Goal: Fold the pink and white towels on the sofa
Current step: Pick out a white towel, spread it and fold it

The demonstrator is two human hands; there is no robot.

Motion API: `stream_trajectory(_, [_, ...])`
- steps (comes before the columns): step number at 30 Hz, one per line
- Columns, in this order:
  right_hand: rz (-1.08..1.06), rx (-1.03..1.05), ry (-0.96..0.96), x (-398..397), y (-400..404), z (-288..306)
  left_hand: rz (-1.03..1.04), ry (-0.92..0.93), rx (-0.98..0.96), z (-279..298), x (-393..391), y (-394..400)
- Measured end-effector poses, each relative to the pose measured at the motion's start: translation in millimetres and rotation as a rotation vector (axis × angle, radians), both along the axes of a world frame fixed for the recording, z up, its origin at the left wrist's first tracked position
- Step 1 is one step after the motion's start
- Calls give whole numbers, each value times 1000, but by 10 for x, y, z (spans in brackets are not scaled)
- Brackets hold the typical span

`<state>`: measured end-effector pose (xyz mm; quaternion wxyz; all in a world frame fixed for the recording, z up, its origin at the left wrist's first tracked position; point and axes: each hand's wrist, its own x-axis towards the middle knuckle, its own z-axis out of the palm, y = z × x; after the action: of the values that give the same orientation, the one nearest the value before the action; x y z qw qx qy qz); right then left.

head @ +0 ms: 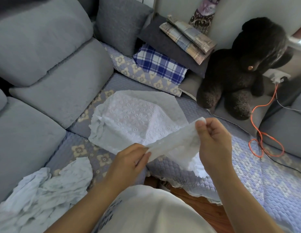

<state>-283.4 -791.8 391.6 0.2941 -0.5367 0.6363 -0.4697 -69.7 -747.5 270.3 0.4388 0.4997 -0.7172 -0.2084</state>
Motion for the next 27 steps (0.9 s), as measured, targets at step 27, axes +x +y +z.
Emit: stream_trajectory(27, [224, 195, 42, 125, -195, -67, -143, 382, 537, 526, 14, -55])
